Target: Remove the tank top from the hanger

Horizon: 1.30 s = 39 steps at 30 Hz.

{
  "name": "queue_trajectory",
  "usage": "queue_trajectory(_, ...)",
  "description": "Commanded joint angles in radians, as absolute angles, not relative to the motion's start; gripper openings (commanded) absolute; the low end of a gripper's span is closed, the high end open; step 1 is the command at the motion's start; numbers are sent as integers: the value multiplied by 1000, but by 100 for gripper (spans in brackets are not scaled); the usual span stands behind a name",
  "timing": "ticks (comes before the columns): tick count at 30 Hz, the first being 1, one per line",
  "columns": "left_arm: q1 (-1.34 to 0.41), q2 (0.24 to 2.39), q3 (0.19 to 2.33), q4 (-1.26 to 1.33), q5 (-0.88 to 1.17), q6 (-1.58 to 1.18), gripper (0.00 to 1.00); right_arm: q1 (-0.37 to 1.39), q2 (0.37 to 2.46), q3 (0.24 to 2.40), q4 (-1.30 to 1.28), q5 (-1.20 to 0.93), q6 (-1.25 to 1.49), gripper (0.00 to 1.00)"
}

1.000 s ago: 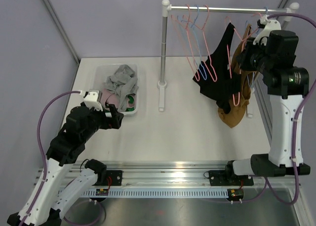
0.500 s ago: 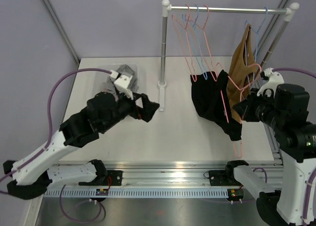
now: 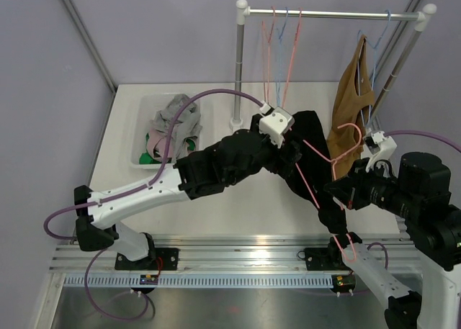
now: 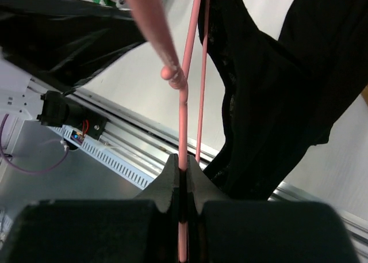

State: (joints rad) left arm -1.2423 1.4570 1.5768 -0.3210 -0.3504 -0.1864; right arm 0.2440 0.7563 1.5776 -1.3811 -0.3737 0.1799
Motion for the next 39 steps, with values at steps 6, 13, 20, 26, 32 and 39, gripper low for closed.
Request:
queue_trajectory(6, -1241, 1512, 1598, -232, -408, -155, 51, 276, 735, 1612, -1384, -551, 167, 0)
queue_trajectory(13, -1232, 1513, 1562, -248, -466, -163, 0, 305, 752, 1641, -1385, -517, 158, 0)
queue_trajectory(20, -1226, 1350, 1457, -311, -670, -212, 0, 391, 790, 1637, -1385, -480, 127, 0)
queue_trajectory(26, -1080, 1182, 1422, -560, -813, -411, 0, 495, 830, 1574, -1373, -537, 89, 0)
queue_trajectory(32, -838, 1086, 1373, -673, -726, -485, 0, 526, 838, 1600, -1295, -696, 40, 0)
queue_trajectory(39, -807, 1063, 1336, -703, -543, -450, 0, 525, 726, 1441, -808, -907, 72, 0)
